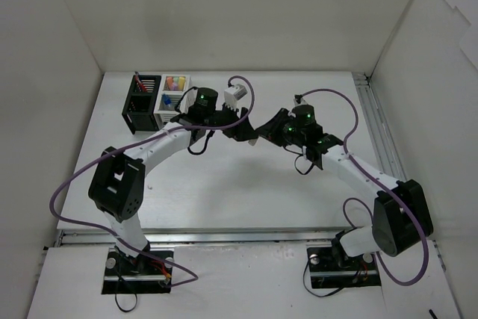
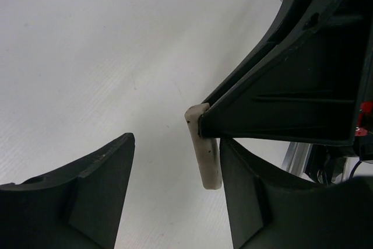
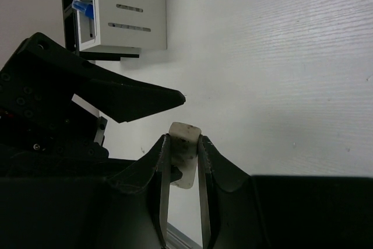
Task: Sort the stationery into containers
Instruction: Place the stationery in the storage box.
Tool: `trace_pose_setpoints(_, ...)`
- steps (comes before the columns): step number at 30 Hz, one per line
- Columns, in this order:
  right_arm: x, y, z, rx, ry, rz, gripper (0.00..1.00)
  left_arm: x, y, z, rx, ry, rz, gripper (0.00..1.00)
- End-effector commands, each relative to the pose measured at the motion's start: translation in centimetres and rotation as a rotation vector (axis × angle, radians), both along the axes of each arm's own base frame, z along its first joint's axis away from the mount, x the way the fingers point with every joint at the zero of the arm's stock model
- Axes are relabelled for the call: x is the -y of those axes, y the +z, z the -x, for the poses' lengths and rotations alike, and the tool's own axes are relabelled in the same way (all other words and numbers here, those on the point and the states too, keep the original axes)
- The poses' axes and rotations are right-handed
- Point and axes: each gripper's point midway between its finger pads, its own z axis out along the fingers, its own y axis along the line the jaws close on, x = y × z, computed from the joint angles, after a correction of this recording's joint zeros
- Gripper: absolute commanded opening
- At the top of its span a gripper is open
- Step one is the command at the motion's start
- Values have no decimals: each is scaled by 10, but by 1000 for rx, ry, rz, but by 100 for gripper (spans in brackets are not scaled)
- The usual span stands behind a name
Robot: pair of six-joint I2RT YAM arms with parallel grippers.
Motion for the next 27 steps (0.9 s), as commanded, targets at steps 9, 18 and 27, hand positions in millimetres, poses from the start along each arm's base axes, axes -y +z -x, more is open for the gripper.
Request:
trace_pose_setpoints(9,-21,51,-22,127,-7,-127,0,15,36,-1,127,-54,29,39)
trace_pose_setpoints(18,-14,51,-24,153,-30,-49,49,5,46,-6,145,1,-6,0)
trace_pose_setpoints(27,86,59,-16,212,-338,174,98,-143,62,-71,170,481,-124,0)
